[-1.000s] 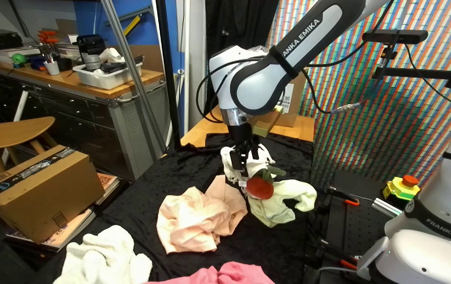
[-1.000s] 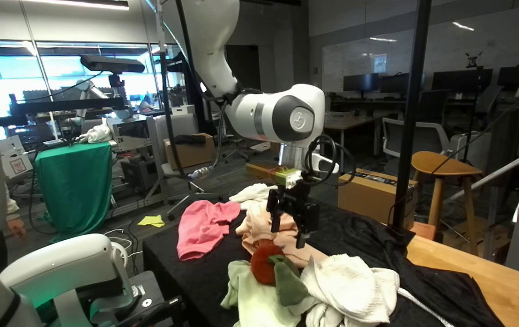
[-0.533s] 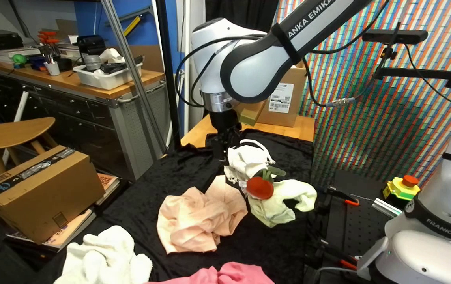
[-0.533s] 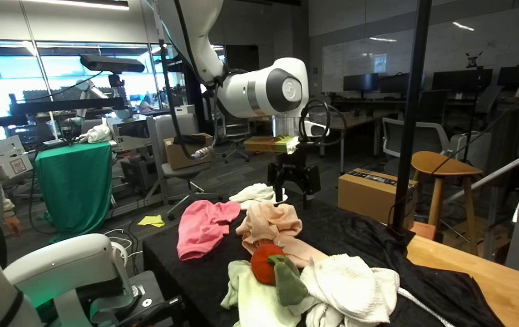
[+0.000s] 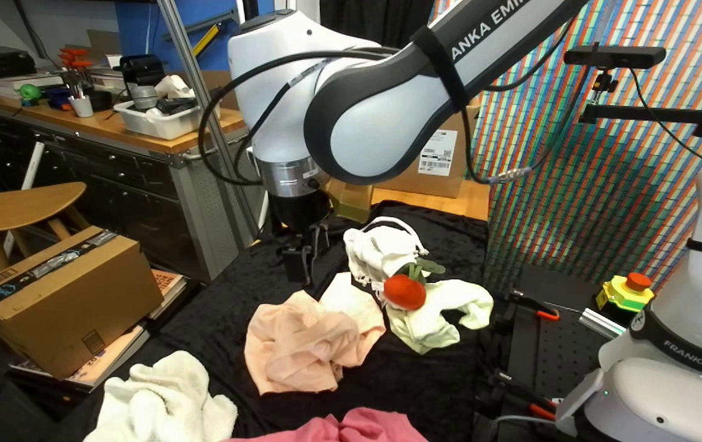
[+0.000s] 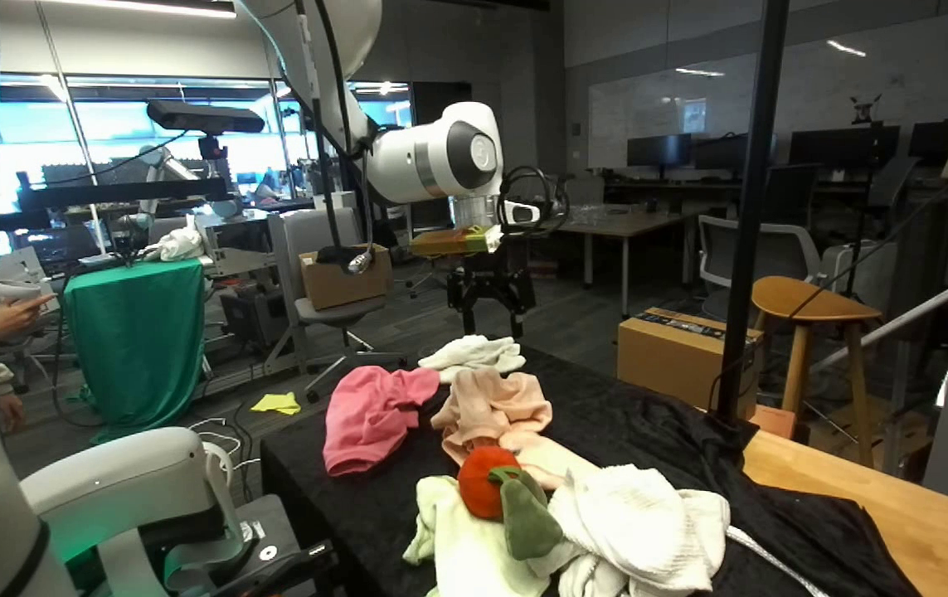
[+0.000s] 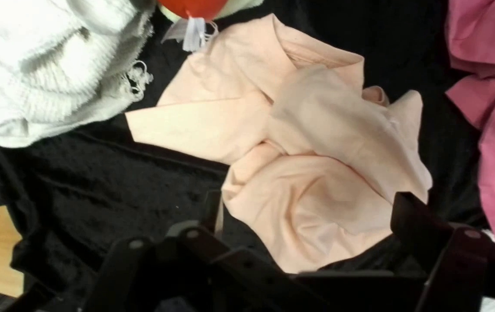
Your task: Pile up the things on the table
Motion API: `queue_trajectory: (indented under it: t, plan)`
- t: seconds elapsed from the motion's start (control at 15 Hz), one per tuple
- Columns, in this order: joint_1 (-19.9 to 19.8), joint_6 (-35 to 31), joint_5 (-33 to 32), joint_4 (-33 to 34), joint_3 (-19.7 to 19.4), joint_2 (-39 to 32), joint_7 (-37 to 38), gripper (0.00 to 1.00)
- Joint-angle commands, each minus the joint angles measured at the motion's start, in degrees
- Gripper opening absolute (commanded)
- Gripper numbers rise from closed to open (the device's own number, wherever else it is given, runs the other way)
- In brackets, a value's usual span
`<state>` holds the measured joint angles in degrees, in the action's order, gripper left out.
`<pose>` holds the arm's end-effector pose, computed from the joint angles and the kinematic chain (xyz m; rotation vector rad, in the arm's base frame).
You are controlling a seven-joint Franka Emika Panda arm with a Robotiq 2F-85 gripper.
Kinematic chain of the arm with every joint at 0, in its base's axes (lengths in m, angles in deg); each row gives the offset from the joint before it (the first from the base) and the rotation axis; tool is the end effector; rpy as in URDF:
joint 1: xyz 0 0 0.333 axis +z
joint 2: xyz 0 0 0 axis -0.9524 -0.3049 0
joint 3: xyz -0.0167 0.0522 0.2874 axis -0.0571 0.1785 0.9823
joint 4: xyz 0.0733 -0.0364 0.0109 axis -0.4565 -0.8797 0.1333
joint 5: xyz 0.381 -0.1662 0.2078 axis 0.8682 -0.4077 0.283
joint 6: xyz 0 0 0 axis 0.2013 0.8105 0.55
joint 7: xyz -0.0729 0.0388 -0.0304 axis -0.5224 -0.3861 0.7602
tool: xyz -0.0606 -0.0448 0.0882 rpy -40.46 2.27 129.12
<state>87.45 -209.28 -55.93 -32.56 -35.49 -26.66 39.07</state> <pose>0.5864 0.2625 0.2440 2.9300 0.5728 -0.0662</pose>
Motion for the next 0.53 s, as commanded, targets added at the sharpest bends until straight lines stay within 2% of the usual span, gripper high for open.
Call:
queue_trajectory:
  t: [0.0, 0.47]
  plan:
    - [3.3, 2.0, -2.4, 6.9, 1.1, -5.9, 0.0, 1.0]
    - [9.8, 0.9, -4.6, 15.2, 0.6, -15.2, 2.6, 1.0]
